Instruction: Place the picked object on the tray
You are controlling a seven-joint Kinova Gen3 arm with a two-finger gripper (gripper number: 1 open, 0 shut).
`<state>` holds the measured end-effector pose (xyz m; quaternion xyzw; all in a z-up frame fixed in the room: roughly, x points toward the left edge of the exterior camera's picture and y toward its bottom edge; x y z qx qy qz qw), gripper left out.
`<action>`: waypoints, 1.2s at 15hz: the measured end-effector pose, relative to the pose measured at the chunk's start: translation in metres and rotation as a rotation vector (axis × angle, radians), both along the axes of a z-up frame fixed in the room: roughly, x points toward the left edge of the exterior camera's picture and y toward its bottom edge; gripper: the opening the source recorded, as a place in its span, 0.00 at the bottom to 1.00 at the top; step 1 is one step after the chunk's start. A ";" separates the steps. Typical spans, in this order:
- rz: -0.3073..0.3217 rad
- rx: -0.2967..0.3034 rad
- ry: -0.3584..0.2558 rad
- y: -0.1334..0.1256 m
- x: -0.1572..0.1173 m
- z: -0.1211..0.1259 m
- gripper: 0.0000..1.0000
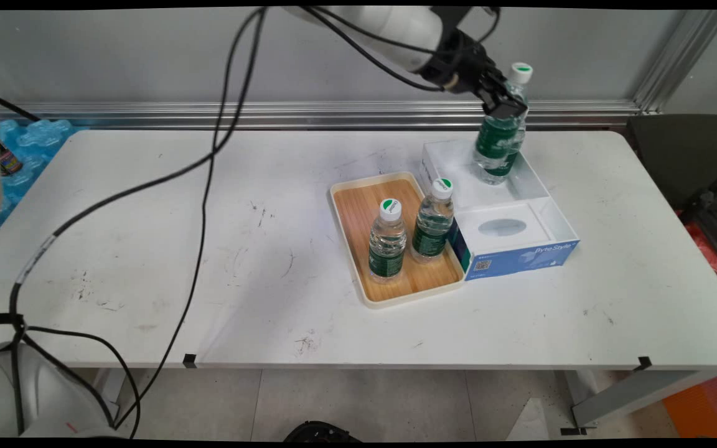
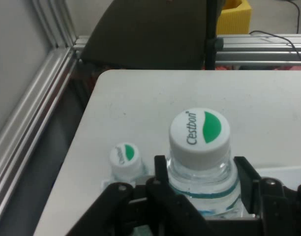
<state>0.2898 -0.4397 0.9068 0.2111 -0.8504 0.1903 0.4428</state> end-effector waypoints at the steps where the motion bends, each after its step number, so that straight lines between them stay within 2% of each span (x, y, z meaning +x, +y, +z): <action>1: 0.002 0.001 -0.004 0.003 0.006 0.005 0.00; 5: 0.015 0.015 -0.010 0.024 0.037 0.020 0.00; 8: 0.025 0.021 -0.014 0.044 0.063 0.020 0.00; 14: 0.051 0.044 -0.030 0.082 0.109 -0.001 0.00; 18: 0.057 0.035 -0.031 0.093 0.129 -0.023 0.00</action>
